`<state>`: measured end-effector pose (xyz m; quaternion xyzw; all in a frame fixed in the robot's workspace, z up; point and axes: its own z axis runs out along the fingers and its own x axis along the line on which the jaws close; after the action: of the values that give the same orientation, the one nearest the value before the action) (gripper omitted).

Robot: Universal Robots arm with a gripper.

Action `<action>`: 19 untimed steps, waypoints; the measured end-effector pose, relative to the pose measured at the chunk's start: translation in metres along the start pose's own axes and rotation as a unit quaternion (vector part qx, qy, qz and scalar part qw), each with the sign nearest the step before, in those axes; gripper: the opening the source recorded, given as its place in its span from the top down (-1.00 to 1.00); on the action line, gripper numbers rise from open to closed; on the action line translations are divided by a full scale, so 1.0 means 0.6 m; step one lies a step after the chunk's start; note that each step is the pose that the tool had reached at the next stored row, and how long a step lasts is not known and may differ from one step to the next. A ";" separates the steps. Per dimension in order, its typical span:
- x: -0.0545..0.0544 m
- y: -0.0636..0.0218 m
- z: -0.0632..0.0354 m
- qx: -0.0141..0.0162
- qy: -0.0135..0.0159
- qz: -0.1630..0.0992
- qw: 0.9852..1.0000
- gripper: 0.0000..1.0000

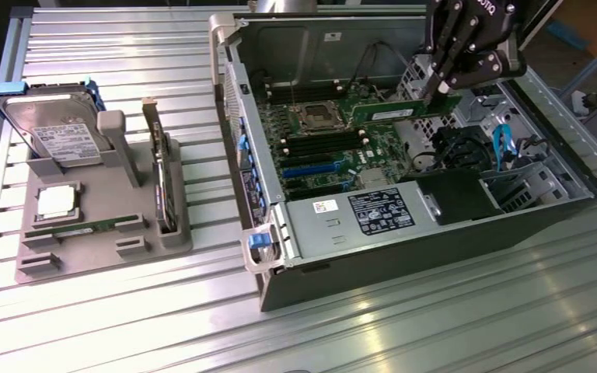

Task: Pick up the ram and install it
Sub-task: 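Pick up the ram and move it above insertion slot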

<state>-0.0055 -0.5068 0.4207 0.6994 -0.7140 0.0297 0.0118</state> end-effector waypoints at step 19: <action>-0.101 0.002 -0.004 0.000 0.000 0.000 1.000 0.76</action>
<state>-0.0055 -0.4462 0.4194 0.6994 -0.7140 0.0300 0.0122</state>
